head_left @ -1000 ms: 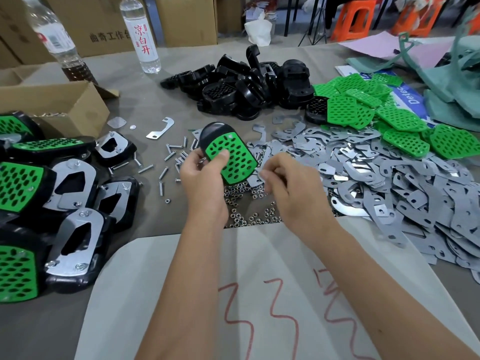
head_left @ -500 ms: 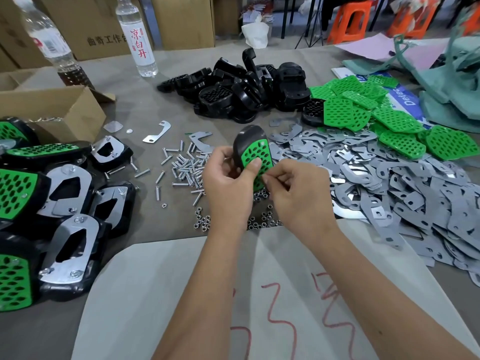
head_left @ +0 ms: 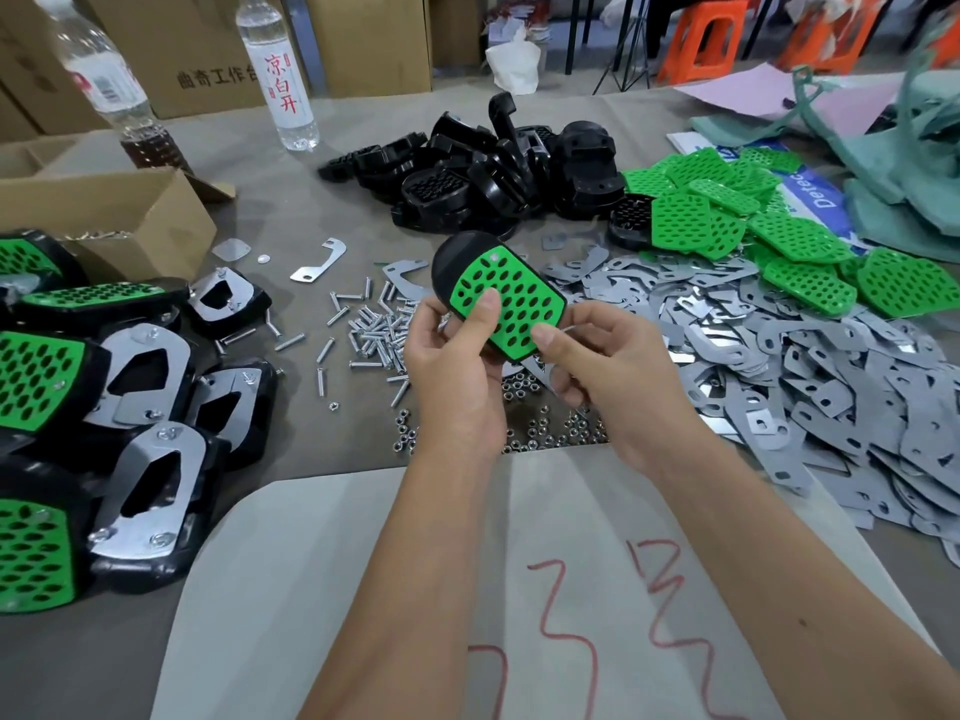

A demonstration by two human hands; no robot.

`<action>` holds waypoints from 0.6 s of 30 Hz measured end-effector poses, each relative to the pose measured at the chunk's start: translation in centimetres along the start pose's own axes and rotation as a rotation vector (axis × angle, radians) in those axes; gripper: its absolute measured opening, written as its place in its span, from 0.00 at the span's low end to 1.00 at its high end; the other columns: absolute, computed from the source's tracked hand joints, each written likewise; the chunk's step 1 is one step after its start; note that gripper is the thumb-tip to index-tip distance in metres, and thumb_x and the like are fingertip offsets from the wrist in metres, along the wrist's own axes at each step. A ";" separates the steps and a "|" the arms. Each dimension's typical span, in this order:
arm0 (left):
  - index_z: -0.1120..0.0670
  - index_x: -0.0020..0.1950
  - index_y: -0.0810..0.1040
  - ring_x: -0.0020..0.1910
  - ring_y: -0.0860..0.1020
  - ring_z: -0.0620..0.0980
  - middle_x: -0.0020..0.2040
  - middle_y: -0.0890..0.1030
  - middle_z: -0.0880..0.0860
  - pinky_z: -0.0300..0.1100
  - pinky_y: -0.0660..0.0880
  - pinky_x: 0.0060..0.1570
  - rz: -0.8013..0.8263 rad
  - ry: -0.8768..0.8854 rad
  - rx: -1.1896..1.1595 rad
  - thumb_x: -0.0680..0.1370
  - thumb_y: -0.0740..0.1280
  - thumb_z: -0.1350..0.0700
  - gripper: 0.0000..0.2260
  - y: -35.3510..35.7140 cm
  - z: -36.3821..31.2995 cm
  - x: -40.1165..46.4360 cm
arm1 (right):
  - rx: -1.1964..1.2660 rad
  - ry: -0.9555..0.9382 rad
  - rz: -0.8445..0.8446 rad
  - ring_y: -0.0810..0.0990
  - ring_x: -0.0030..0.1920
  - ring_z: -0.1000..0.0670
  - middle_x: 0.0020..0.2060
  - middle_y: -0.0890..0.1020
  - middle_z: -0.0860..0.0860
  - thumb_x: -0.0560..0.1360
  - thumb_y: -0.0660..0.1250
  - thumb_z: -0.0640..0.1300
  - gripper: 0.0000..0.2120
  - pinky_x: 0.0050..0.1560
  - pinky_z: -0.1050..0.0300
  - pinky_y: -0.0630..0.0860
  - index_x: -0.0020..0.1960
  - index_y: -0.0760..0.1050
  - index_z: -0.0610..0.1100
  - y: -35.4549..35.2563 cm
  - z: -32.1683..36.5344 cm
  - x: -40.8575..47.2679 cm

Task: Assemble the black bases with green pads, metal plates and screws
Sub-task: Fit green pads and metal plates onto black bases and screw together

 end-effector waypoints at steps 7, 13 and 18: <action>0.58 0.48 0.75 0.44 0.83 0.54 0.44 0.83 0.56 0.51 0.83 0.45 -0.086 0.079 -0.006 0.78 0.69 0.70 0.08 -2.1 -3.0 1.2 | -0.235 -0.111 -0.010 0.76 0.29 0.52 0.32 0.82 0.50 0.77 0.76 0.46 0.07 0.30 0.55 0.73 0.48 0.80 0.44 3.3 0.2 0.5; 0.58 0.50 0.74 0.38 0.84 0.48 0.42 0.84 0.54 0.45 0.82 0.40 -0.299 0.215 -0.084 0.82 0.66 0.66 0.04 -8.2 -8.1 3.2 | -1.203 -0.542 0.467 0.78 0.55 0.41 0.54 0.76 0.47 0.80 0.67 0.43 0.13 0.46 0.48 0.74 0.63 0.77 0.50 11.8 0.1 0.6; 0.59 0.47 0.75 0.37 0.80 0.48 0.33 0.80 0.51 0.44 0.81 0.41 -0.336 0.148 -0.138 0.83 0.62 0.65 0.07 -8.9 -7.6 3.6 | -1.348 -0.535 0.499 0.75 0.58 0.41 0.57 0.73 0.45 0.81 0.66 0.44 0.09 0.49 0.44 0.77 0.61 0.76 0.45 13.2 0.7 1.4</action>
Point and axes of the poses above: each hand's wrist, its own x-axis towards the middle knuckle, its own y-axis out of the palm, z = x × y, the point moved 5 cm from there along x, towards the middle knuckle
